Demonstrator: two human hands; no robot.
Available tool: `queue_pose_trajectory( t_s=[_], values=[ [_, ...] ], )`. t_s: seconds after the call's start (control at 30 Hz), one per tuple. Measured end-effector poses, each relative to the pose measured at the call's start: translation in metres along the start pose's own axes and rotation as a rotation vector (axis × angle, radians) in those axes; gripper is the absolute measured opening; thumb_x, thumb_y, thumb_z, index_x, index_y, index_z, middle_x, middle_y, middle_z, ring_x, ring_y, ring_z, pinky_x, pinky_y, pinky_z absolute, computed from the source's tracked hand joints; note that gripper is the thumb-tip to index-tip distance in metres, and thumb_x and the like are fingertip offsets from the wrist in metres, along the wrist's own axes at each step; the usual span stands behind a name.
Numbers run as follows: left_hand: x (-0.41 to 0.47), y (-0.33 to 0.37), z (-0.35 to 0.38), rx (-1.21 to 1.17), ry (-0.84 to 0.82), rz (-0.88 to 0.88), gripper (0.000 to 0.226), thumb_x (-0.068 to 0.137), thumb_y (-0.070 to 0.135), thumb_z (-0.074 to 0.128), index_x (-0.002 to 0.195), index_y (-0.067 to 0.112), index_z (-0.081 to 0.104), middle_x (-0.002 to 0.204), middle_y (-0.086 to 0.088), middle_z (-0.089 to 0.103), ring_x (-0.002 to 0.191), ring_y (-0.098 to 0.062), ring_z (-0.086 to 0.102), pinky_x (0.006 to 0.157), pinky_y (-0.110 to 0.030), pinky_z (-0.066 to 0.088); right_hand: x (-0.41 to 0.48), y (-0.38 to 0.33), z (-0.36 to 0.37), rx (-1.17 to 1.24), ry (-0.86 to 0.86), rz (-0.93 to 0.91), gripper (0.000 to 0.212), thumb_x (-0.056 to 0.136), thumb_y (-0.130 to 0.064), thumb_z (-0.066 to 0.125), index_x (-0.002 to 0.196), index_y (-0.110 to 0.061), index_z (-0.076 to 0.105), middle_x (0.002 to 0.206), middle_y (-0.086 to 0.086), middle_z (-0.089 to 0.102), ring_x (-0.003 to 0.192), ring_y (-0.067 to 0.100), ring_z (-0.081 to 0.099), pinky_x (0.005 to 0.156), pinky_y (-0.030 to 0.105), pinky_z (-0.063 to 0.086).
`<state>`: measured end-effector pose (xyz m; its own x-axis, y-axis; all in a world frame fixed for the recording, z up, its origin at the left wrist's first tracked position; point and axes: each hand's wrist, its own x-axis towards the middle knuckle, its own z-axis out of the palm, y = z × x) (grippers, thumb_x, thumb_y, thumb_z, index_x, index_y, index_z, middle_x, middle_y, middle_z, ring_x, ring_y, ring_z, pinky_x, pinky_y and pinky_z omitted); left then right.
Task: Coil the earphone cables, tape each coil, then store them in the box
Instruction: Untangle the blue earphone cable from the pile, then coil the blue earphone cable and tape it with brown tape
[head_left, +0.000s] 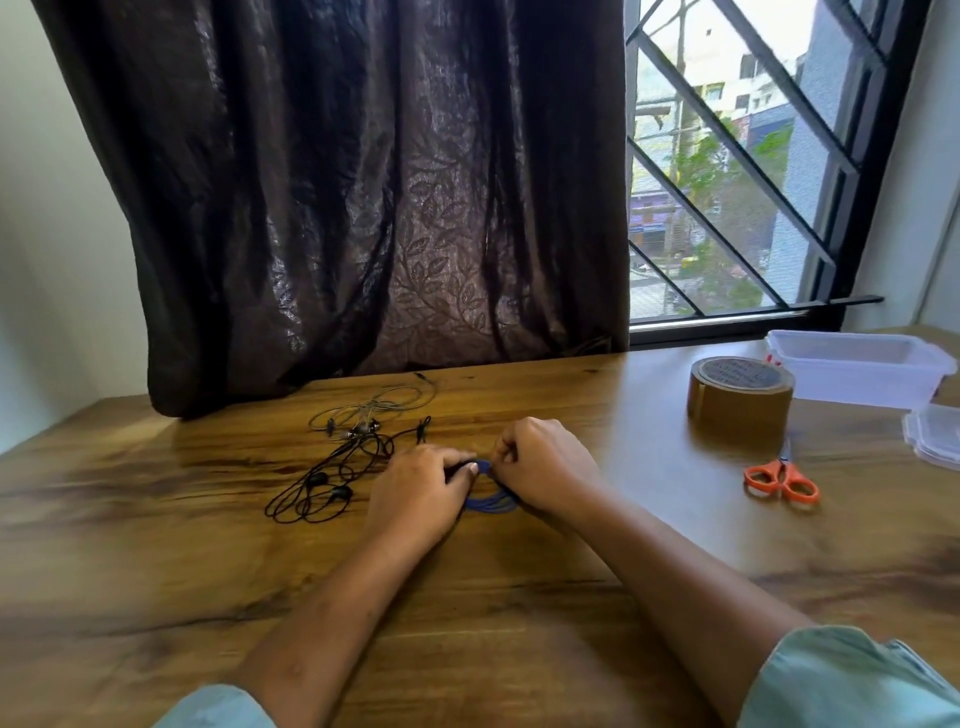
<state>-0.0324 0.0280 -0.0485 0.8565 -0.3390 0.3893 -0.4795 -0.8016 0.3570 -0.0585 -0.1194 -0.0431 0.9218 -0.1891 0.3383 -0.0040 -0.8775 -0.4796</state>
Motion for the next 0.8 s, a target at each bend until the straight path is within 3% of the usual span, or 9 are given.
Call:
queue_pose_trajectory(
  t_s=[0.13,0.27,0.4,0.53,0.67,0.8],
  values=[
    [0.001,-0.001,0.001,-0.043,0.027,0.009,0.028,0.094,0.042,0.049,0.114,0.033,0.066,0.119,0.012,0.063,0.113,-0.01,0.053,0.087,-0.026,0.041,0.001,0.001,0.0,0.006,0.035,-0.02,0.021,0.085,-0.037,0.057,0.082,-0.022,0.071,0.088,-0.003,0.068,0.084,0.02,0.062,0.059,0.025,0.042],
    [0.003,-0.001,-0.001,-0.078,0.097,0.021,0.029,0.096,0.039,0.046,0.112,0.03,0.068,0.118,0.011,0.064,0.113,-0.012,0.05,0.089,-0.028,0.039,0.006,0.005,-0.011,-0.011,0.15,-0.002,0.026,0.09,-0.036,0.051,0.094,-0.021,0.072,0.099,0.001,0.07,0.096,0.025,0.061,0.07,0.03,0.046],
    [0.001,0.001,-0.003,-0.139,0.18,0.072,0.028,0.097,0.033,0.045,0.108,0.026,0.07,0.112,0.012,0.066,0.107,-0.011,0.053,0.085,-0.023,0.037,0.011,0.037,-0.05,-0.281,0.321,0.055,0.026,0.09,-0.027,0.048,0.102,-0.022,0.069,0.108,0.002,0.067,0.103,0.027,0.058,0.085,0.034,0.041],
    [0.0,0.001,-0.006,-0.128,0.125,0.055,0.027,0.096,0.034,0.046,0.108,0.027,0.069,0.111,0.011,0.067,0.11,-0.012,0.05,0.085,-0.025,0.038,-0.008,0.085,-0.098,-0.542,0.454,0.309,0.024,0.085,-0.024,0.053,0.105,-0.021,0.066,0.111,0.0,0.065,0.107,0.028,0.057,0.093,0.034,0.035],
    [0.0,0.001,-0.006,-0.181,0.054,-0.001,0.018,0.092,0.036,0.055,0.102,0.033,0.069,0.102,0.006,0.066,0.099,-0.011,0.055,0.077,-0.027,0.045,-0.023,0.113,-0.104,-0.546,0.352,0.492,0.034,0.084,-0.023,0.054,0.117,-0.023,0.059,0.125,0.003,0.058,0.123,0.027,0.047,0.107,0.046,0.021],
    [-0.002,0.005,-0.01,-0.251,0.05,-0.001,0.01,0.084,0.024,0.068,0.092,0.03,0.07,0.08,0.017,0.065,0.082,0.0,0.058,0.071,-0.015,0.04,-0.018,0.11,-0.092,-0.591,0.342,0.482,0.037,0.086,-0.016,0.05,0.122,-0.02,0.054,0.127,0.004,0.056,0.124,0.026,0.048,0.105,0.049,0.024]
  ],
)
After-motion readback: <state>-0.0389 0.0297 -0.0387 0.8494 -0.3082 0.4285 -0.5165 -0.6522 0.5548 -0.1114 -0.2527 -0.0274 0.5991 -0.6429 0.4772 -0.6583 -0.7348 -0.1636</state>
